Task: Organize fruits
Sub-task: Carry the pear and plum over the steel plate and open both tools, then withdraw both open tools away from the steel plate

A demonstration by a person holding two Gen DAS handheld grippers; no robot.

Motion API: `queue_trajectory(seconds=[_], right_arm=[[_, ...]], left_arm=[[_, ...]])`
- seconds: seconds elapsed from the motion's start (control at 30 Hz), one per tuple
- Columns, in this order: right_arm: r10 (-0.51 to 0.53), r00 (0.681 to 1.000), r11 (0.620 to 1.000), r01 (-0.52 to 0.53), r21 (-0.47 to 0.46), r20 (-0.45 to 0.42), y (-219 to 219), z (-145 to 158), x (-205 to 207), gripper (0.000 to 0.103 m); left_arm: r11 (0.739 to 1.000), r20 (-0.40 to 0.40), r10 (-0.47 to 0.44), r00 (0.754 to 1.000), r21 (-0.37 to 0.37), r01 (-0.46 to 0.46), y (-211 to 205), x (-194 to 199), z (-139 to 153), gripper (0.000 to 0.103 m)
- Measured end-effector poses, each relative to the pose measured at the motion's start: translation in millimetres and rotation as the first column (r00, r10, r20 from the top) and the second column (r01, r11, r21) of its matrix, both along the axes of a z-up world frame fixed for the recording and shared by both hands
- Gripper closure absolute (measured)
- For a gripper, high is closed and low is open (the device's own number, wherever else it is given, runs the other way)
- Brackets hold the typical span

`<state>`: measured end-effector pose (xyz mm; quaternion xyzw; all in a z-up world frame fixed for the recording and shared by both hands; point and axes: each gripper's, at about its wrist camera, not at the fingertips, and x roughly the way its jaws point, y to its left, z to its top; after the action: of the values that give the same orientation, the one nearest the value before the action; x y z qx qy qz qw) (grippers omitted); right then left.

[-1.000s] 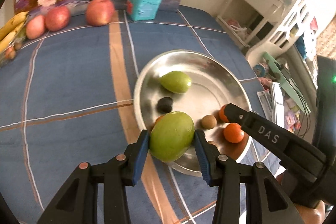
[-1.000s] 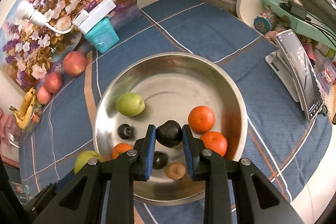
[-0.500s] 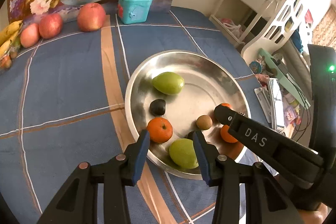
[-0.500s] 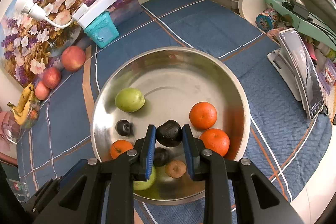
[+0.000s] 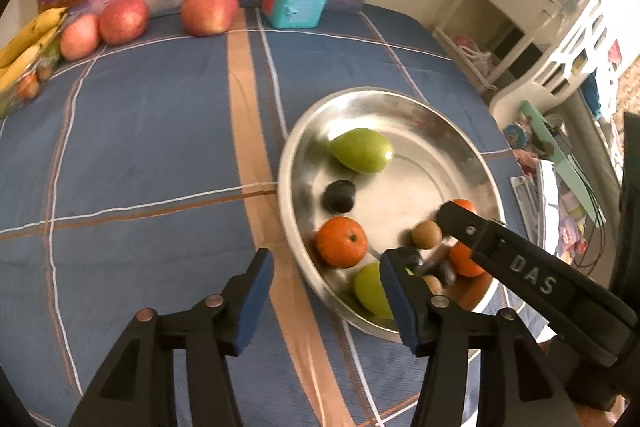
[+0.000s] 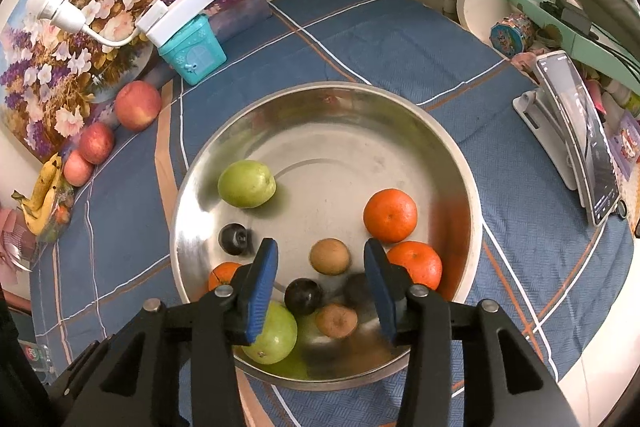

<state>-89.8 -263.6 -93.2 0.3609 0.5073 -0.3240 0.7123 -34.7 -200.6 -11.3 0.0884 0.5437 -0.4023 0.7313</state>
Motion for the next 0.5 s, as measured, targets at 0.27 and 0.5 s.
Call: queue_trajectory(seconds=[0.27,0.5], right_arm=[[0.04,0.999,0.999,-0.04,-0.011,-0.03,6.4,-3.4,6.0,0.037],[0.122,0.99,0.992,-0.124,-0.03,-0.065,20.8,-6.6,18.4,0.033]], left_arm=[[0.972,0.054,0.18,0.982,0.147,-0.186,22.7,27.9,-17.3,0.013],[0.933,0.134,0.275,0.952,0.201,-0.298,45.0,49.8,-24.8,0.0]])
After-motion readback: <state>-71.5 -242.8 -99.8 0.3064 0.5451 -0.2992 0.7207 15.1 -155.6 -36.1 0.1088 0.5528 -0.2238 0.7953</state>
